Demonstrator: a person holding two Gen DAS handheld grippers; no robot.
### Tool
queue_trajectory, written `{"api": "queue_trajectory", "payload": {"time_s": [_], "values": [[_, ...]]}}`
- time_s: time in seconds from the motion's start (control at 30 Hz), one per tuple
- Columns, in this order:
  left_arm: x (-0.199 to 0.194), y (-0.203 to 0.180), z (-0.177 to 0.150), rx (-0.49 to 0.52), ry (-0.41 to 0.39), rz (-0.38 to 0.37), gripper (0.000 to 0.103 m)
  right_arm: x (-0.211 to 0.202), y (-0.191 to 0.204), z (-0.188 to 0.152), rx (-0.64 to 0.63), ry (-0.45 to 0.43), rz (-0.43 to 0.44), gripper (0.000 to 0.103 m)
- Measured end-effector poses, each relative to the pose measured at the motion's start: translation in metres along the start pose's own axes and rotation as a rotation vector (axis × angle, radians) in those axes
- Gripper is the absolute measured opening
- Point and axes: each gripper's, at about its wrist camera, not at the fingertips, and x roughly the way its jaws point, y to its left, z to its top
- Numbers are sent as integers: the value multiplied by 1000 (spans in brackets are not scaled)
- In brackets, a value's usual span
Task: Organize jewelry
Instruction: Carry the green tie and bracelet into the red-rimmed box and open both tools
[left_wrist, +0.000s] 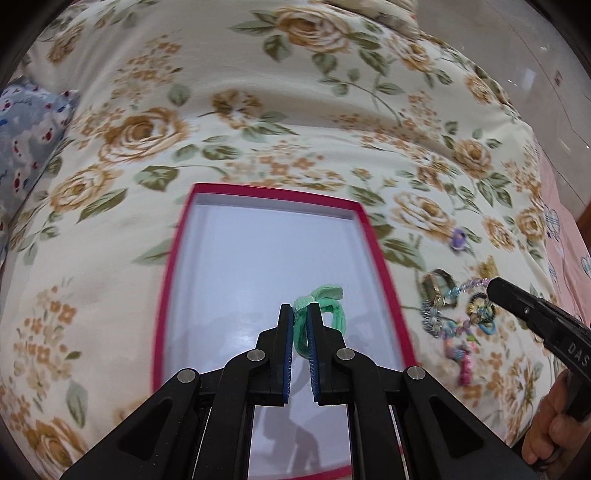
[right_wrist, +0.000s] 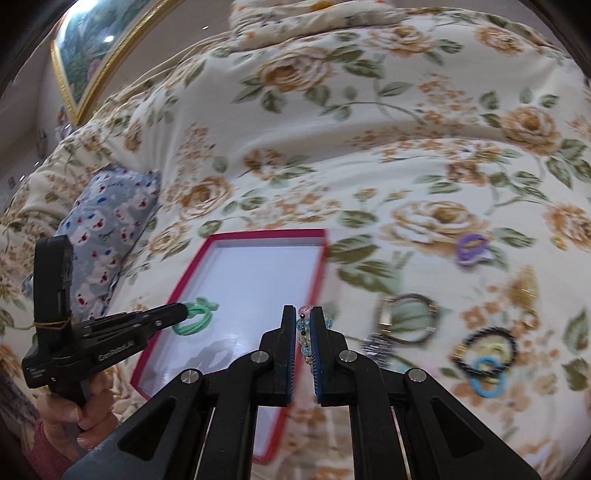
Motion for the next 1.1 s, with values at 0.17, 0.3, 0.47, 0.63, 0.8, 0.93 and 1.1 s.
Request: {"api": "queue_trajectory", "payload": {"time_s": [0.17,0.3,0.47,0.63,0.8,0.93,1.1], "values": [[11,18,10,-20,-2,47,7,27,29,11,-32,19,66,7],[25,30,19,-40,4,67,7,53,44,17,-29,37,117,7],[50,41,33,-66,22,79,7,87,51,20,-17,68,136,7],[79,43,41,-60,56,109,7,111,35,13,-2,122,86,7],[96,42,42,-46,83,134,7,127,18,6,22,164,53,7],[101,40,41,-38,101,153,7,131,17,5,21,175,56,7],[104,37,40,-27,115,177,14,133,19,5,6,181,58,12]]}}
